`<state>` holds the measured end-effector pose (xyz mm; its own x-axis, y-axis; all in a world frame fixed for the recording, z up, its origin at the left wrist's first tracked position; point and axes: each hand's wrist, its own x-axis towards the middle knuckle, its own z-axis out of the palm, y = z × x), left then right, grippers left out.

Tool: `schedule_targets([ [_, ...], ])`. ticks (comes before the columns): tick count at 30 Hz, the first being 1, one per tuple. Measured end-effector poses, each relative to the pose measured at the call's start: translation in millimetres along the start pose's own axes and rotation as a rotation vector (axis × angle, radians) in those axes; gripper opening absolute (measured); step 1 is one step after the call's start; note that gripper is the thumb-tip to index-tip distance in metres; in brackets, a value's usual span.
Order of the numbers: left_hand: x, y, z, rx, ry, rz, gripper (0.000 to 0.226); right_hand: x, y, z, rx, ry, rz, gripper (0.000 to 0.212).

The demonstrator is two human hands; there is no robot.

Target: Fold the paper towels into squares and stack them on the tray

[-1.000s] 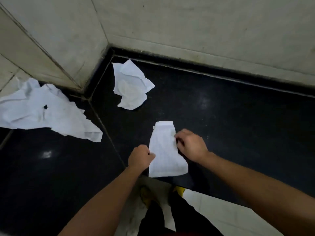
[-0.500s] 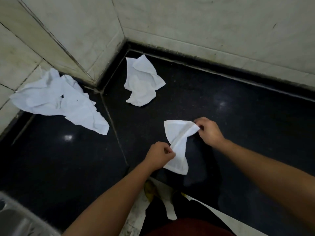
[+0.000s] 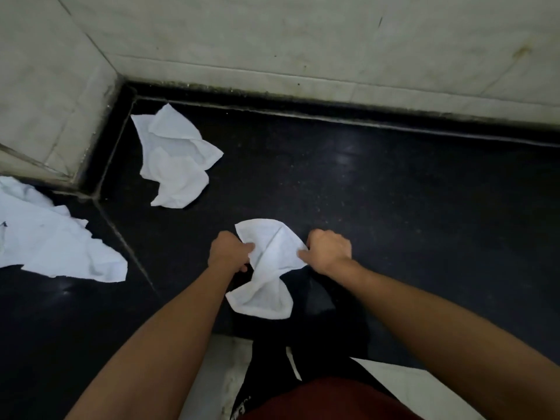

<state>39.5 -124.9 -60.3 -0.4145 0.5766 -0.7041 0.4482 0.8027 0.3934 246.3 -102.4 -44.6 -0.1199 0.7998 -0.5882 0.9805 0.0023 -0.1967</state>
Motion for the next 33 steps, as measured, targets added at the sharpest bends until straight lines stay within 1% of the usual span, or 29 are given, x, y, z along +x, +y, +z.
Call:
schedule_targets([
  [3,3,8,2,0.026,-0.002,0.050,0.017,3,2,-1,0.118,-0.006,0.045,0.026],
  [6,6,7,-14,0.121,0.059,0.130,0.015,20,5,-20,0.281,0.076,0.113,0.019],
  [8,14,4,-27,0.139,0.091,0.169,0.011,42,6,-34,0.369,0.151,0.154,0.021],
  [10,25,0,-38,0.096,0.129,0.208,0.010,59,1,-45,0.385,0.213,0.163,0.025],
  [12,32,-3,-46,0.066,0.168,0.226,0.011,66,-6,-48,0.283,0.280,0.123,0.032],
  [13,33,-4,-48,0.060,0.181,0.225,0.013,63,-11,-47,0.213,0.317,0.065,0.034],
  [15,29,-7,-47,0.060,0.194,0.225,0.023,50,-22,-39,0.120,0.365,-0.123,0.033],
  [16,27,-10,-44,0.077,0.199,0.238,0.027,42,-29,-33,0.102,0.360,-0.231,0.033],
  [18,21,-18,-38,0.117,0.193,0.279,0.030,27,-42,-18,0.085,0.264,-0.396,0.037],
  [20,18,-24,-31,0.139,0.162,0.291,0.029,22,-51,-5,0.041,0.102,-0.459,0.042],
  [22,17,-26,-27,0.103,0.122,0.237,0.026,22,-52,3,-0.001,-0.002,-0.441,0.039],
  [24,20,-25,-27,0.056,0.083,0.180,0.026,20,-44,4,0.017,0.008,-0.426,0.028],
  [27,21,-21,-30,0.124,0.057,0.164,0.023,12,-16,2,0.070,0.114,-0.422,0.018],
  [30,15,-16,-29,0.215,0.089,0.200,0.017,4,22,0,0.047,0.189,-0.372,0.017],
  [33,4,-11,-20,0.198,0.167,0.286,0.009,-2,47,-4,-0.048,0.172,-0.248,0.025],
])
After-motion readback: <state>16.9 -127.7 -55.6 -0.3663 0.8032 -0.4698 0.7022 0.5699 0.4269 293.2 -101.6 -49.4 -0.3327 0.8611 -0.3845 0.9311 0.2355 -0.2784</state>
